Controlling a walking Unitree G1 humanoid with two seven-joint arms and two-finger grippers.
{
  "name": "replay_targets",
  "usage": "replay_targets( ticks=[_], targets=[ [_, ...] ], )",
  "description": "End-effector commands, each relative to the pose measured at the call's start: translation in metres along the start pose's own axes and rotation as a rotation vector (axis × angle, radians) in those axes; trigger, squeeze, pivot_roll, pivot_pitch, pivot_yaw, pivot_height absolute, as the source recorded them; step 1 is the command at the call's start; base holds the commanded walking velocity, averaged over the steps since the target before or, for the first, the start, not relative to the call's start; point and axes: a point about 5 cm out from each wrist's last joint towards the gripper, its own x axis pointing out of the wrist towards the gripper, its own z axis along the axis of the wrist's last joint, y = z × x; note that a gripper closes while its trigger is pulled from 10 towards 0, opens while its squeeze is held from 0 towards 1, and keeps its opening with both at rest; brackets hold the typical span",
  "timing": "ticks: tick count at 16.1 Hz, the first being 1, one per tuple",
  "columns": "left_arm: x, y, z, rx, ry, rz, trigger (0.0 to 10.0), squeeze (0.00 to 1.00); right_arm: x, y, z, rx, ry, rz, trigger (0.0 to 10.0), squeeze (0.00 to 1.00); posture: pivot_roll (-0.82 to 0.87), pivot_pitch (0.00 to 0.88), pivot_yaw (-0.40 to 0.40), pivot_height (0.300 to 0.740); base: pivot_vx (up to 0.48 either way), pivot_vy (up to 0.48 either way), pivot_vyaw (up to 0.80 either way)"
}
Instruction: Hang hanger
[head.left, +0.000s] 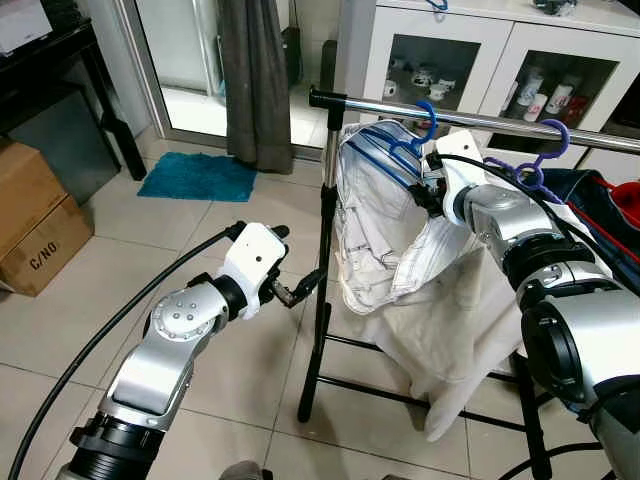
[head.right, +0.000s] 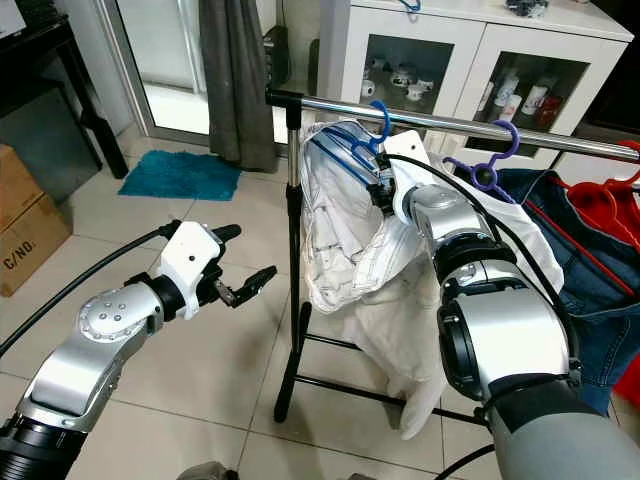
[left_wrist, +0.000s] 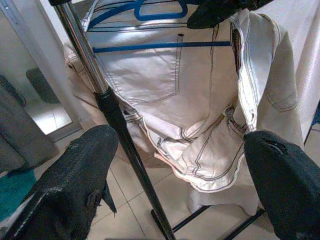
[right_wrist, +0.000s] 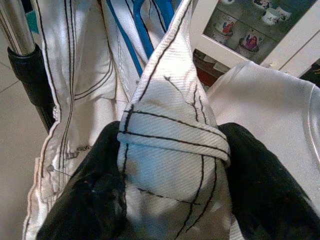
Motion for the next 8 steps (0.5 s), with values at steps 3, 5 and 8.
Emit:
replay_targets(
  ticks=[3, 5, 8],
  targets=[
    [0.0018, -0.0016, 0.0022, 0.018, 0.001, -0.010, 10.0, 0.00, -0.0003, 0.0005, 0.0045, -0.026, -0.005, 0.023, 0.0, 0.00, 0.01, 0.000, -0.034, 0.740, 0.000, 0.000, 0.00],
    [0.0013, -0.0020, 0.0032, 0.017, -0.003, -0.013, 10.0, 0.00, 0.0001, 0.0023, 0.0045, -0.025, -0.005, 0.038, 0.0, 0.00, 0.02, 0.000, -0.035, 0.740, 0.000, 0.000, 0.00],
    [0.0009, -0.0026, 0.0038, 0.018, -0.007, -0.021, 10.0, 0.00, 0.0003, 0.0033, 0.0033, -0.027, -0.002, 0.043, 0.0, 0.00, 0.02, 0.000, -0.034, 0.740, 0.000, 0.000, 0.00]
  ],
)
